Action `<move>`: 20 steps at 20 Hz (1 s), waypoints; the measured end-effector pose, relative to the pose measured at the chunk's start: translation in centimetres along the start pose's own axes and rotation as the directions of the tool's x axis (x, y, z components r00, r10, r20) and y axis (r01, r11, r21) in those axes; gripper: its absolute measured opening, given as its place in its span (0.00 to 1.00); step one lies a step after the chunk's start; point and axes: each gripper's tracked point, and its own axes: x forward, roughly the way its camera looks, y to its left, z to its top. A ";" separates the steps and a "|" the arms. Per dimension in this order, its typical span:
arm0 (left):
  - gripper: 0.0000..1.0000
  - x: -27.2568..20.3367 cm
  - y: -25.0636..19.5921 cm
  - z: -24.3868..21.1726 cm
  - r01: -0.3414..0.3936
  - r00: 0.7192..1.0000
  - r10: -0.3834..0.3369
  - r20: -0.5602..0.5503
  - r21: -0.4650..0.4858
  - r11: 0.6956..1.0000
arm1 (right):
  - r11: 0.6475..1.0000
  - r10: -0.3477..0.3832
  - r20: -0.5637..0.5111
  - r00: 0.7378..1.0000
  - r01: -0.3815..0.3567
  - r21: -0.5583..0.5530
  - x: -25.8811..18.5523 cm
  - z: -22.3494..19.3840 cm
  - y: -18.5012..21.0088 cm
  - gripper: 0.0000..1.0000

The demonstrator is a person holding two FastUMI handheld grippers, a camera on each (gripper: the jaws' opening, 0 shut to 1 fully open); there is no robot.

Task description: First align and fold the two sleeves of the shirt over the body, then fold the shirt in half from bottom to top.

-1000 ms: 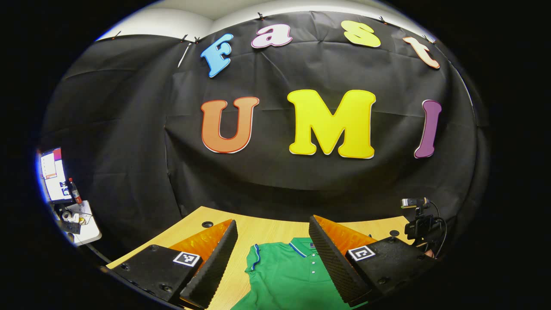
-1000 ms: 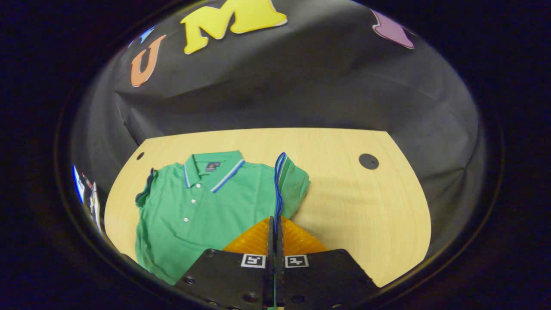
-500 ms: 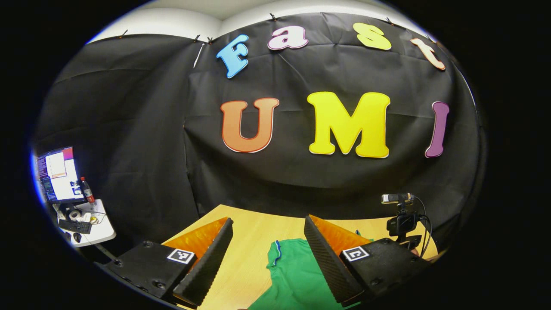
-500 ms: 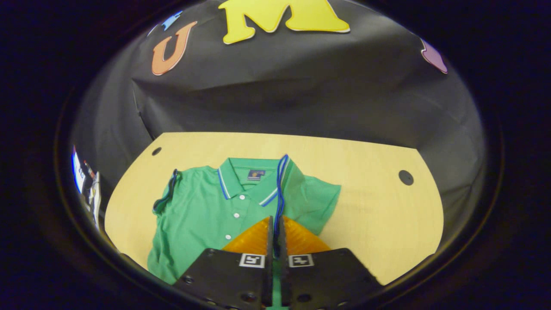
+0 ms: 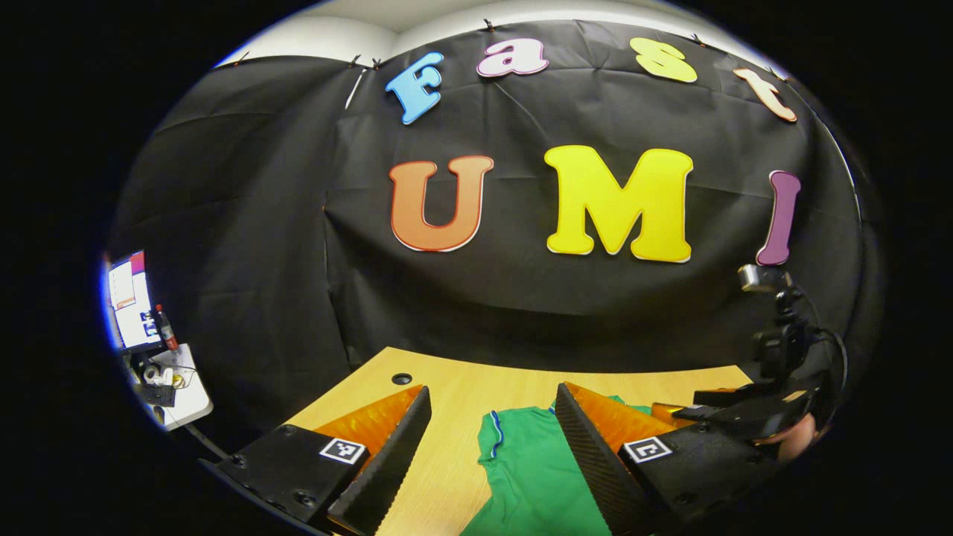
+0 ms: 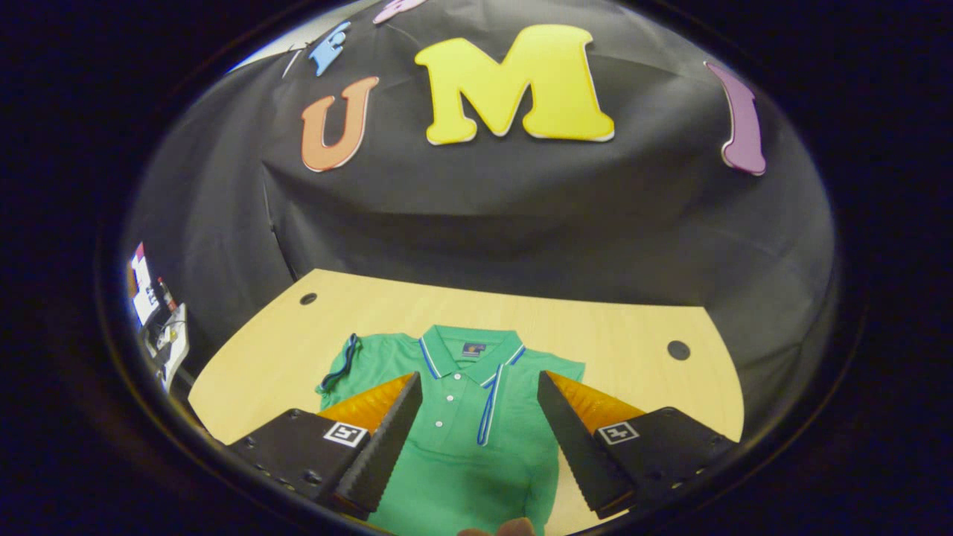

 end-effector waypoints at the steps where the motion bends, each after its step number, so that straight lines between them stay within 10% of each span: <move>1: 1.00 0.6 0.1 -0.7 0.015 1.000 -0.015 -0.007 0.004 1.000 | 1.000 -0.017 0.007 1.000 0.017 0.005 -1.5 -0.1 -0.2 0.96; 12: 1.00 8.8 -0.3 -11.5 0.096 0.974 -0.100 -0.204 -0.032 0.995 | 0.988 -0.153 0.130 0.980 0.148 0.046 -14.2 2.6 -4.2 0.96; 20: 1.00 14.8 0.4 -18.9 0.097 0.924 -0.098 -0.370 -0.020 0.995 | 0.989 -0.148 0.060 0.987 0.149 -0.012 -14.6 0.5 -3.4 0.96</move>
